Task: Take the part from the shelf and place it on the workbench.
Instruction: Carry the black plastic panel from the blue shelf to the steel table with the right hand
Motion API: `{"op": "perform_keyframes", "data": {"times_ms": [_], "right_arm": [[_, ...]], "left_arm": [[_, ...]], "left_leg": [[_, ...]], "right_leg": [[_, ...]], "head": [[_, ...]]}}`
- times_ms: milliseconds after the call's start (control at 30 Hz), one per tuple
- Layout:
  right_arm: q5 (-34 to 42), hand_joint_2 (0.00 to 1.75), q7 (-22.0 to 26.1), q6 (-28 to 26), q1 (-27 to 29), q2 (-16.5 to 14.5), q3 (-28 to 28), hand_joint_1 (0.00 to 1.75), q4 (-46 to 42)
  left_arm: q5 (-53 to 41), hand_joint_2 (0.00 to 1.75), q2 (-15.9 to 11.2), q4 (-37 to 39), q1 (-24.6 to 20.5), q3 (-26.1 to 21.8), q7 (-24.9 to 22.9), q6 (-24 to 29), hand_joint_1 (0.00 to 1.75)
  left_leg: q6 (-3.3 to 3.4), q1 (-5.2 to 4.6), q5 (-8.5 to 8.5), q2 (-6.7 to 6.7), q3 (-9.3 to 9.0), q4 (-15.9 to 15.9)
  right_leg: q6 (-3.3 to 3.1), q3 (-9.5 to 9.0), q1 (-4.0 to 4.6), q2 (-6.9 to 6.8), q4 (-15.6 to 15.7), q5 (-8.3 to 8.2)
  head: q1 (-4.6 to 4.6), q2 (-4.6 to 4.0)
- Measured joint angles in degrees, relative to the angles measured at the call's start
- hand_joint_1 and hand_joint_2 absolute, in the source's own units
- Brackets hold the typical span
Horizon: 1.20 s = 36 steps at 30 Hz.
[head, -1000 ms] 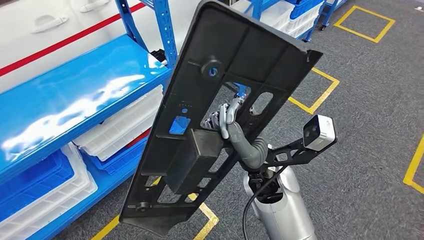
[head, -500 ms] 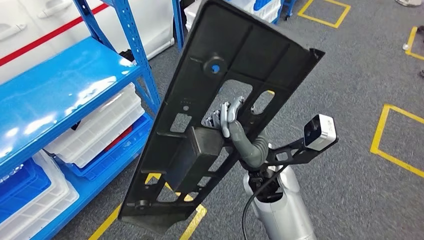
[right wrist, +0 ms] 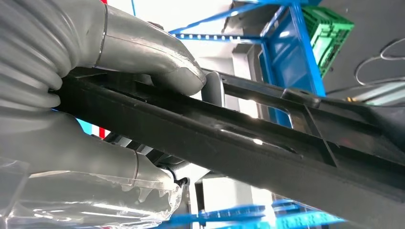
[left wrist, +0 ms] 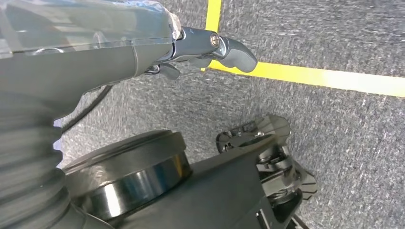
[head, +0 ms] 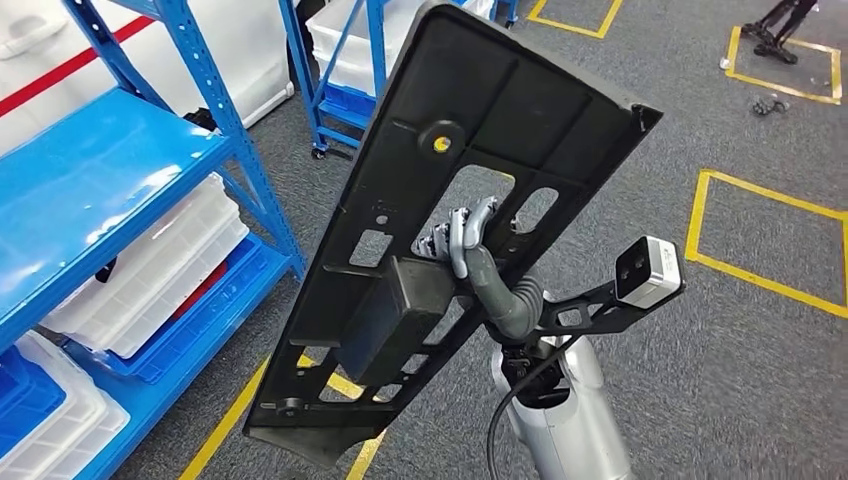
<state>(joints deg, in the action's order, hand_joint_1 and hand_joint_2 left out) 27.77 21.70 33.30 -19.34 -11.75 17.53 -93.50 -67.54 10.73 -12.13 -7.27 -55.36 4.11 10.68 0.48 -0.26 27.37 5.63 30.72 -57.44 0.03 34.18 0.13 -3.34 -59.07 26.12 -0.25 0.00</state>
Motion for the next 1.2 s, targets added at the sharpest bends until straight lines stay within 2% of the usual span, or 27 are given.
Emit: {"op": "perform_keyframes", "data": {"times_ms": [67,133,200,233,267,300,333,367,433,500,567,600,633,667,700,733,767,800,833,867,900,967,1000,1067,1100,1133,1200], "right_arm": [[-0.41,1.75,0.11,0.01,0.06,-0.01,-0.16,1.75,-0.05],[-0.64,1.75,0.25,0.04,0.07,-0.03,-0.29,1.75,-0.23],[-0.72,1.75,0.34,0.1,0.06,-0.14,-0.33,1.75,-0.39],[-0.76,1.75,0.35,0.14,0.1,-0.2,-0.33,1.75,-0.4],[-0.82,1.75,0.36,0.15,0.19,-0.22,-0.33,1.75,-0.4],[-0.89,1.75,0.36,0.16,0.29,-0.23,-0.34,1.75,-0.4],[-0.94,1.75,0.36,0.16,0.37,-0.23,-0.36,1.75,-0.39],[-0.98,1.75,0.37,0.16,0.41,-0.23,-0.37,1.75,-0.41],[-1.11,1.75,0.46,0.1,0.4,-0.25,-0.37,1.75,-0.45],[-1.45,1.75,0.63,-0.19,0.43,-0.29,-0.43,1.75,-0.49],[-2.02,1.75,0.8,-0.95,0.68,-0.32,-0.74,1.75,-0.73],[-2.31,1.75,0.89,-1.45,0.89,-0.31,-1.04,1.75,-0.99],[-2.63,1.75,0.96,-1.99,1.09,-0.31,-1.38,1.75,-1.32],[-2.95,1.75,1.03,-2.56,1.28,-0.31,-1.73,1.75,-1.7],[-3.25,1.75,1.09,-3.1,1.53,-0.31,-2.1,1.75,-2.08],[-3.58,1.75,1.13,-3.59,1.85,-0.32,-2.45,1.75,-2.42],[-3.85,1.75,1.15,-4.0,2.27,-0.32,-2.84,1.75,-2.73],[-4.13,1.75,1.19,-4.33,2.73,-0.32,-3.23,1.75,-3.0],[-4.48,1.75,1.26,-4.7,3.13,-0.32,-3.57,1.75,-3.24],[-5.07,1.75,1.45,-5.29,3.43,-0.32,-3.9,1.75,-3.53],[-5.94,1.75,1.74,-6.11,3.64,-0.34,-4.18,1.75,-3.85],[-8.84,1.75,2.8,-8.92,3.98,-0.54,-4.83,1.75,-4.56],[-10.79,1.75,3.58,-10.81,4.33,-0.7,-5.21,1.75,-4.93],[-14.78,1.75,5.11,-14.79,5.36,-0.97,-6.12,1.75,-5.63],[-16.41,1.75,5.61,-16.37,5.86,-1.04,-6.51,1.75,-5.96],[-17.58,1.75,5.92,-17.55,6.15,-1.11,-6.79,1.75,-6.19],[-18.89,1.75,6.29,-18.99,6.37,-1.34,-6.98,1.75,-6.4]], "left_arm": [[-0.07,1.75,-0.01,0.0,-0.14,0.04,0.01,-0.21,0.0],[-0.24,1.75,-0.01,0.0,-0.34,0.13,0.0,-0.5,0.0],[-0.49,1.75,-0.01,0.0,-0.3,0.23,-0.02,-0.73,0.0],[-0.6,1.75,-0.01,0.0,-0.19,0.27,-0.03,-0.8,0.0],[-0.69,1.75,-0.02,0.0,-0.06,0.31,-0.04,-0.85,0.0],[-0.76,1.75,-0.02,0.0,0.04,0.34,-0.05,-0.88,0.0],[-0.81,1.75,-0.02,0.0,0.09,0.38,-0.05,-0.89,0.0],[-0.85,1.75,-0.03,0.0,0.1,0.4,-0.04,-0.89,0.0],[-0.94,1.75,-0.04,0.0,0.1,0.45,-0.04,-0.76,0.0],[-1.13,1.75,-0.05,0.0,0.09,0.52,-0.21,0.0,0.0],[-1.28,1.75,-0.04,0.0,0.06,0.66,-0.54,1.79,0.0],[-1.3,1.75,-0.01,0.0,0.06,0.74,-0.61,2.88,0.0],[-1.36,1.75,0.03,0.0,0.07,0.84,-0.6,3.88,0.0],[-1.47,1.75,0.08,0.0,0.11,0.95,-0.55,4.76,0.0],[-1.67,1.75,0.09,0.0,0.2,1.06,-0.48,5.44,0.0],[-1.88,1.75,0.09,0.0,0.35,1.16,-0.45,5.98,0.0],[-2.13,1.75,0.08,0.0,0.52,1.26,-0.45,6.43,0.0],[-2.37,1.75,0.08,0.0,0.66,1.36,-0.46,6.81,0.0],[-2.68,1.75,0.08,0.0,0.73,1.47,-0.44,7.2,0.0],[-3.07,1.75,0.1,0.0,0.76,1.66,-0.38,7.66,0.0],[-3.46,1.75,0.13,0.0,0.74,1.89,-0.28,8.16,0.0],[-4.33,1.75,0.21,0.0,0.74,2.5,-0.14,8.85,0.0],[-4.79,1.75,0.23,0.0,0.73,2.83,-0.24,8.94,0.0],[-5.73,1.75,0.26,0.0,0.62,3.55,-0.92,8.8,0.0],[-6.03,1.75,0.23,0.0,0.52,3.89,-1.66,8.37,0.0],[-6.19,1.75,0.14,0.0,0.43,4.15,-2.79,7.48,0.0],[-6.18,1.75,-0.19,0.0,0.3,4.36,-5.53,4.71,0.0]], "left_leg": [[-0.59,-0.04,0.14,0.7,0.13,-0.13],[-1.13,0.19,1.76,-1.12,0.91,-2.07],[-1.48,0.48,5.39,-4.03,3.5,-8.32],[-1.57,0.54,7.13,-4.7,5.26,-12.35],[-1.65,0.59,8.07,-4.96,6.63,-15.43],[-1.69,0.64,7.91,-5.06,7.18,-16.68],[-1.69,0.73,6.65,-5.15,6.66,-15.59],[-1.66,0.86,4.64,-5.44,5.17,-12.47],[-1.61,1.23,1.57,-7.54,1.76,-5.01],[-1.4,1.27,0.83,-9.1,0.41,-1.62],[-0.77,1.1,0.44,-8.42,0.51,-1.33],[-0.32,1.12,0.1,-7.86,0.56,-1.09],[0.15,1.16,-0.24,-7.28,0.62,-0.81],[0.56,1.21,-0.53,-6.64,0.72,-0.54],[0.79,1.11,-0.69,-6.01,0.85,-0.46],[0.91,1.02,-0.76,-5.39,1.02,-0.44],[0.95,0.92,-0.79,-4.67,1.16,-0.46],[0.96,0.86,-0.81,-3.95,1.27,-0.49],[0.95,0.82,-0.8,-3.25,1.33,-0.52],[0.9,0.8,-0.78,-2.57,1.35,-0.57],[0.83,0.77,-0.73,-1.99,1.32,-0.61],[0.41,0.48,-0.57,-1.02,1.29,-0.75],[0.13,0.34,-0.5,-0.58,1.26,-0.77],[-0.51,0.23,-0.46,0.4,1.08,-0.65],[-0.85,0.29,-0.2,0.39,1.03,-0.78],[-1.16,0.36,0.51,-0.4,1.29,-1.56],[-1.58,0.53,3.65,-3.11,3.46,-6.54]], "right_leg": [[-0.73,0.31,0.0,1.02,0.25,-0.36],[-1.47,0.39,-0.3,1.97,0.63,-0.83],[-2.01,0.54,-0.41,2.92,0.78,-1.15],[-2.14,0.68,-0.37,3.5,0.73,-1.25],[-2.18,0.82,-0.34,4.19,0.63,-1.32],[-2.17,0.94,-0.34,4.91,0.49,-1.37],[-2.13,1.01,-0.35,5.63,0.32,-1.41],[-2.07,1.05,-0.38,6.32,0.11,-1.42],[-1.67,1.34,-0.39,7.58,-0.37,-1.48],[-0.87,1.94,-0.45,8.61,-0.59,-1.82],[0.01,2.43,-0.59,9.47,-0.39,-2.35],[0.33,2.68,-0.63,9.13,-0.59,-2.21],[0.57,3.2,-0.61,8.16,-1.62,-1.41],[0.76,4.17,-0.57,6.83,-3.78,0.08],[0.93,5.58,-0.57,5.37,-7.1,2.11],[1.11,7.2,-0.61,4.5,-10.9,4.11],[1.27,8.54,-0.71,4.14,-14.17,5.48],[1.36,9.1,-0.8,3.97,-15.88,5.89],[1.39,8.55,-0.86,3.83,-15.44,5.28],[1.32,6.87,-0.88,3.44,-12.82,3.83],[1.16,4.45,-0.8,2.48,-8.81,2.14],[0.61,0.64,-0.23,0.21,-1.89,0.32],[0.29,-0.06,0.05,-0.4,-0.34,0.2],[-0.37,0.05,0.19,0.33,0.2,0.16],[-0.69,0.01,0.04,0.88,0.44,-0.04],[-1.09,-0.04,-0.13,1.44,0.69,-0.27],[-1.74,-0.08,-0.37,2.54,1.02,-0.63]], "head": [[-0.02,0.01],[-0.04,0.01],[-0.06,0.0],[-0.07,0.0],[-0.07,0.0],[-0.07,0.0],[-0.07,0.0],[-0.07,0.0],[-0.04,0.0],[-0.02,0.01],[-0.02,0.02],[-0.01,0.01],[0.06,0.01],[0.13,0.01],[0.21,0.0],[0.27,0.01],[0.27,0.01],[0.28,0.01],[0.28,0.01],[0.28,0.0],[0.28,0.0],[0.26,0.01],[0.25,0.01],[0.22,0.01],[0.24,0.01],[0.21,0.01],[0.13,0.0]]}}
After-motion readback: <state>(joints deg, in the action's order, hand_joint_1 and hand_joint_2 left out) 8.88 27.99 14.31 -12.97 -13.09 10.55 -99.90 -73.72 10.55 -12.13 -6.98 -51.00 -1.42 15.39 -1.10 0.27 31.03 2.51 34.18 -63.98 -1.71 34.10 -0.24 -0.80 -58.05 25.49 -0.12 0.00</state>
